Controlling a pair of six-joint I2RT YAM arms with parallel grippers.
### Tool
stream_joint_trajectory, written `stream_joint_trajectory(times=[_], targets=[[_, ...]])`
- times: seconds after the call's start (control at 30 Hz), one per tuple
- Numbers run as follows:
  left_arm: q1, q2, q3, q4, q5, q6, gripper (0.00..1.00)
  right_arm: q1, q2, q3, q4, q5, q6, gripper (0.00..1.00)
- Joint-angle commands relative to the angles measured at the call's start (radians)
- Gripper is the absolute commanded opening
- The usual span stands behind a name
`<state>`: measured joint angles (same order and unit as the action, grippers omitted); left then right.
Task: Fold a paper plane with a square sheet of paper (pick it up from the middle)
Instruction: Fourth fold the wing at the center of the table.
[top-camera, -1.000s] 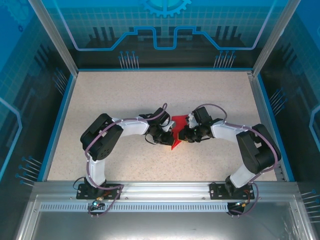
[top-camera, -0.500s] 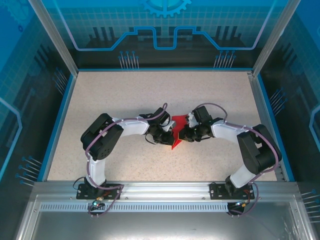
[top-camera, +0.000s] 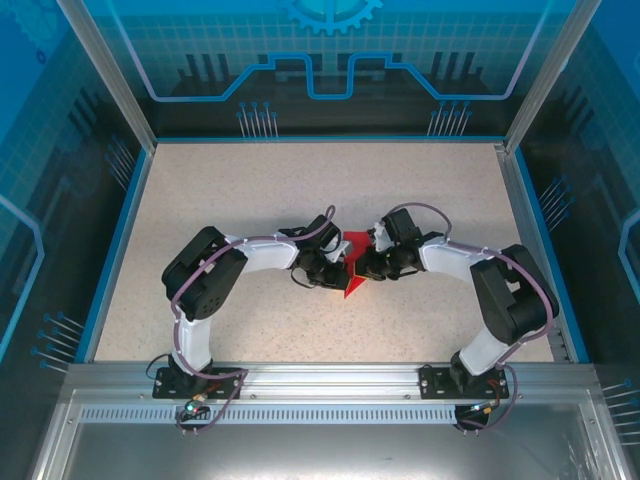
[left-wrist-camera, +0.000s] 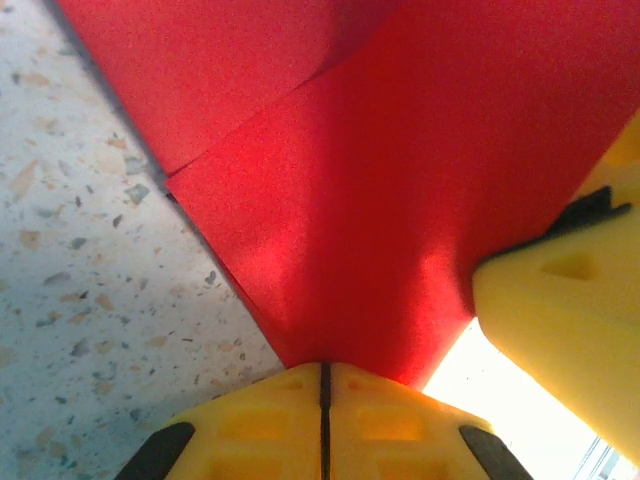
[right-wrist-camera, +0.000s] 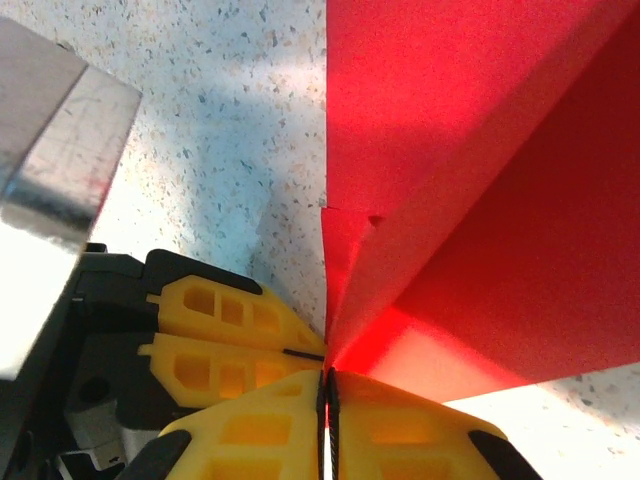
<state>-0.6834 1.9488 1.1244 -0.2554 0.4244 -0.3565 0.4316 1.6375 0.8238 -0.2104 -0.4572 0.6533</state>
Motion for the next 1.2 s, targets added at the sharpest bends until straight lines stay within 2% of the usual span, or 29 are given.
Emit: stream_joint_trajectory(times=[0.0,1.17], targets=[[0.006,0.031,-0.011,-0.015,-0.048,0.029,0.09,0.009,0.022,0.031,-0.018,-0.024,-0.017,0.11],[0.043,-0.064,-0.077,0.039,-0.007,0.012,0.1,0.032,0.153,0.121,-0.069,-0.026,-0.073,0.13]])
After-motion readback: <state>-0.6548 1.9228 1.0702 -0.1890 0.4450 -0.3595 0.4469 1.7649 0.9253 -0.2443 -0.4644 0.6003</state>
